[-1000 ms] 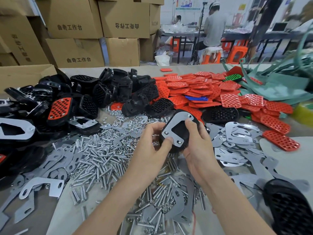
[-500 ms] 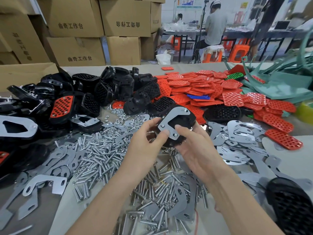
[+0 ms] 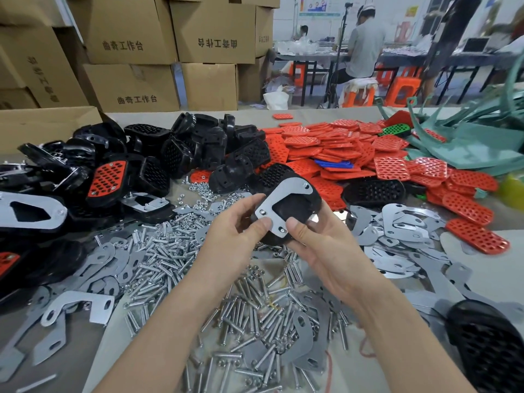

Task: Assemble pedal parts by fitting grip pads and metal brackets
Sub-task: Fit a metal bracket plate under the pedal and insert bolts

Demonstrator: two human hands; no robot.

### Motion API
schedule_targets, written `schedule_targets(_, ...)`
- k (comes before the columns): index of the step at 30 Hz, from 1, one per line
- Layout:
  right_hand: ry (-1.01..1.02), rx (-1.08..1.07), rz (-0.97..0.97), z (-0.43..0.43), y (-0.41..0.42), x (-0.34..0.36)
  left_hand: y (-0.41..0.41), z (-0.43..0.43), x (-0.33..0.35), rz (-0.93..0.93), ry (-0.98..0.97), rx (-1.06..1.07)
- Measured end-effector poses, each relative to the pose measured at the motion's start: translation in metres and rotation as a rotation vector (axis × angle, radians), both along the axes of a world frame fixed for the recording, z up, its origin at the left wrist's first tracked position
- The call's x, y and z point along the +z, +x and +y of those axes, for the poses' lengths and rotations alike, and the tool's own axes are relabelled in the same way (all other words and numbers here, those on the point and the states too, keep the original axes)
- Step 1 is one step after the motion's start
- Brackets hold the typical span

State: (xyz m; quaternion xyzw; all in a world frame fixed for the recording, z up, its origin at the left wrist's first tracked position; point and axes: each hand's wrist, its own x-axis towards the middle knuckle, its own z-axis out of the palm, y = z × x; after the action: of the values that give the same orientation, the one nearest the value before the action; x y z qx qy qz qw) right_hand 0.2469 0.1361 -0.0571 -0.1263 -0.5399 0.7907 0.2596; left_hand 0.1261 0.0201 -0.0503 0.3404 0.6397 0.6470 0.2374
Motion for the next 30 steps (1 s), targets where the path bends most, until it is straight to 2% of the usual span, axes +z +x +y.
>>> schedule_targets(5,0.084,-0.074,-0.093,0.0,0.0,-0.004,-0.002,0.0,-0.002,-0.036,-0.028,0.018)
schedule_targets(13,0.174,-0.12,-0.121,-0.001,0.0,-0.005,0.004,0.003,0.0,0.006,0.001,0.081)
schedule_targets(21,0.165,-0.126,-0.173,-0.004,-0.001,-0.002,0.01,0.003,0.005,-0.124,0.024,0.108)
schedule_targets(25,-0.022,-0.137,-0.12,-0.005,-0.004,0.002,0.012,0.005,0.004,-0.25,0.112,0.07)
schedule_targets(28,-0.249,-0.013,0.021,-0.004,-0.003,0.009,0.017,0.009,0.005,-0.401,0.176,0.012)
schedule_targets(29,-0.308,0.036,0.043,-0.004,-0.002,0.01,0.02,0.009,0.005,-0.35,0.137,0.028)
schedule_targets(30,-0.354,0.066,0.053,-0.003,-0.001,0.01,0.022,0.009,0.004,-0.211,0.059,0.06)
